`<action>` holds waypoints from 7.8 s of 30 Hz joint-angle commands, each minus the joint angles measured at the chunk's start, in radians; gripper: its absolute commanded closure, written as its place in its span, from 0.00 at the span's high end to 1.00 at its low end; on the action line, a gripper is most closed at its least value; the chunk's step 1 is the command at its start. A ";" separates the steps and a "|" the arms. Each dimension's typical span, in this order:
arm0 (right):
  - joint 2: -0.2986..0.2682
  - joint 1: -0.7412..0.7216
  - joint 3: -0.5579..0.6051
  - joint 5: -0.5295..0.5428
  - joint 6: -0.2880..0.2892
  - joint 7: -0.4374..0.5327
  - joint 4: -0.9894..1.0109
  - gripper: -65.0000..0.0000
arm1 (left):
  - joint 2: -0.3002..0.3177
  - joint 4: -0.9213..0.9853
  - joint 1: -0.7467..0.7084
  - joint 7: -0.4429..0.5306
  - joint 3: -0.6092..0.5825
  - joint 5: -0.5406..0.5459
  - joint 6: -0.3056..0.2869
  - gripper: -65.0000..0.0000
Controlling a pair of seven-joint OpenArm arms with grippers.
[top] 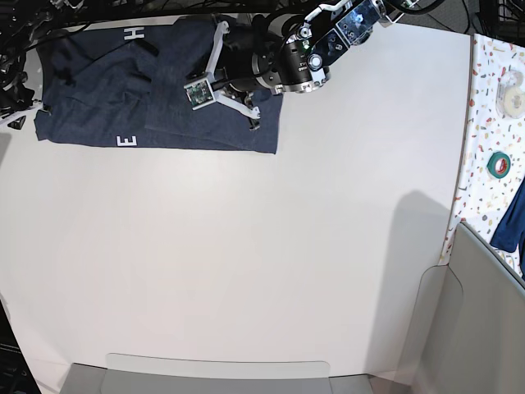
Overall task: Layout the t-shirt on the table in an organized manner, then fold the t-shirt properly
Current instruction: 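Grasp the strip's other end with the right gripper while the left holds, then fold the strip end with the right gripper over onto the left-folded stack, then square the folded bundle edges with both grippers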
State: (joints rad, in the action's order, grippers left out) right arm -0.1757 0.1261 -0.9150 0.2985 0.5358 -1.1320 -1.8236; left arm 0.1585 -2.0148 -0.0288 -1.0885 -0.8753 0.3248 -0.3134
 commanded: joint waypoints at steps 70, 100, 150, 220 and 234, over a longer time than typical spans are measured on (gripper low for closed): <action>-0.164 0.174 0.122 0.730 0.162 -0.201 0.442 0.00 | -0.027 -0.042 -0.056 0.084 0.094 0.015 -0.002 0.15; -0.147 0.143 0.115 0.663 0.162 -0.199 0.436 0.00 | 0.022 -0.011 -0.380 0.204 0.772 0.013 -0.005 0.00; 0.037 -0.056 1.272 0.212 0.162 -0.197 -0.160 0.00 | -0.009 0.245 -0.363 0.206 0.763 0.012 -0.005 0.00; 0.106 0.025 0.750 0.350 0.128 -0.158 -0.153 0.00 | -0.023 0.276 -0.360 0.207 0.764 0.013 -0.005 0.00; 0.094 -0.133 1.282 0.356 0.102 -0.162 -0.150 0.00 | -0.023 0.276 -0.360 0.207 0.772 0.013 -0.002 0.00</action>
State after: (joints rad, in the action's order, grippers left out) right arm -0.0830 0.0025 0.3634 0.6365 0.6361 -1.3075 -1.9587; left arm 0.1307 -1.7535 -0.3740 -0.8024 -0.1059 0.3977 -0.3397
